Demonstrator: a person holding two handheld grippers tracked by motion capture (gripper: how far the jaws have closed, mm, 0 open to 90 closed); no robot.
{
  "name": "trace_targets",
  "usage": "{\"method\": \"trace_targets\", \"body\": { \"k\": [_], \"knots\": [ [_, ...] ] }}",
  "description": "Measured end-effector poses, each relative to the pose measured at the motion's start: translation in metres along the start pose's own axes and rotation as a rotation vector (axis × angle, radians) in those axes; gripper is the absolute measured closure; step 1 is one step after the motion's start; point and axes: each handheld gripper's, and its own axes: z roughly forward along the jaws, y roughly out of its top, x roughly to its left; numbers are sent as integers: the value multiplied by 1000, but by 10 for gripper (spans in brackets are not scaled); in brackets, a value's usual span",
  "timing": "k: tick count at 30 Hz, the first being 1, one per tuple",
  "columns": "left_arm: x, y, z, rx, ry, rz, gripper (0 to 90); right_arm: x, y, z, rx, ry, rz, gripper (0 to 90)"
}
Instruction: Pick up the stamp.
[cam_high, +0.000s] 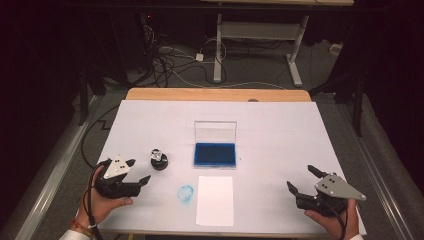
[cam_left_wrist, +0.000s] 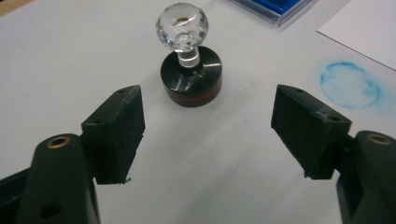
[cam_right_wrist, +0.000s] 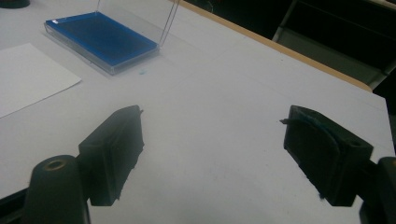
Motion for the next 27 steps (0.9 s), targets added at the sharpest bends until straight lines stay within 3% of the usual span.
{"method": "trace_targets", "body": {
  "k": [4,6,14,27],
  "knots": [
    [8,13,-2,-2,-27,-8,251,0,-1,2,14,10,2,201],
    [10,21,1,21,-25,4,250,0,-2,3,20,15,-1,200],
    [20,46,30,131,-98,20,261,1,-3,5,39,22,-10,203],
    [38,59,64,239,-151,-1,325,0,-6,8,73,29,-16,206]
  ]
}}
